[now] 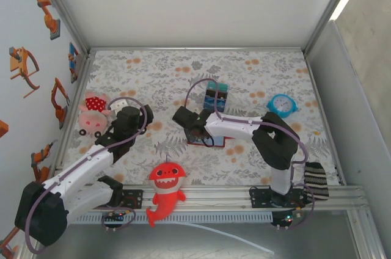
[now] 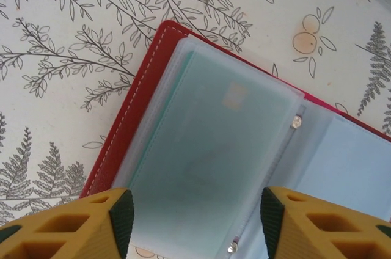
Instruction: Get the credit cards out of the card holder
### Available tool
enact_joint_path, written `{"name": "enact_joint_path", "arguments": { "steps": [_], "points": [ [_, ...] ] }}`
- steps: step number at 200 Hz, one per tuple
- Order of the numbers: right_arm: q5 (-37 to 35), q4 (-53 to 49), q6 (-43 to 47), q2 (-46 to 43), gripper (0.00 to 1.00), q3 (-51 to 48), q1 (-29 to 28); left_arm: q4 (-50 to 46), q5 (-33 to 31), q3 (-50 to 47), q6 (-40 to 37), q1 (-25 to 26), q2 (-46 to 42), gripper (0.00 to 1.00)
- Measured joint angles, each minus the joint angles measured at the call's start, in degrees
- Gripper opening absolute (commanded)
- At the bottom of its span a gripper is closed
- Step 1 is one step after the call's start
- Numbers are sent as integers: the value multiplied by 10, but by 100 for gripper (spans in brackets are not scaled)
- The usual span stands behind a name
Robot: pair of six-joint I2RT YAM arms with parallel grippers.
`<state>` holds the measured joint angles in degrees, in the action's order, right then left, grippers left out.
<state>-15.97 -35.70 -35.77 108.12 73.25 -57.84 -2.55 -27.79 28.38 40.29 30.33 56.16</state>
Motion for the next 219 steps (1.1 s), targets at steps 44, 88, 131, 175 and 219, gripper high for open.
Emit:
{"name": "enact_joint_path", "arguments": {
  "steps": [44, 88, 131, 175, 219],
  "points": [
    [3, 0, 0, 12, 55, 3, 0, 2, 9, 0, 0, 0, 25, 97],
    [24, 13, -3, 12, 55, 2, 0, 4, 21, 0, 0, 0, 35, 97],
    [34, 19, -7, 13, 48, -10, 0, 4, 34, 6, 0, 0, 42, 97],
    [39, 27, -10, 12, 39, -17, 1, 6, 44, 15, 0, 0, 46, 97],
    [39, 38, -11, 7, 27, -27, 6, 8, 52, 17, -1, 0, 46, 97]
  ]
}}
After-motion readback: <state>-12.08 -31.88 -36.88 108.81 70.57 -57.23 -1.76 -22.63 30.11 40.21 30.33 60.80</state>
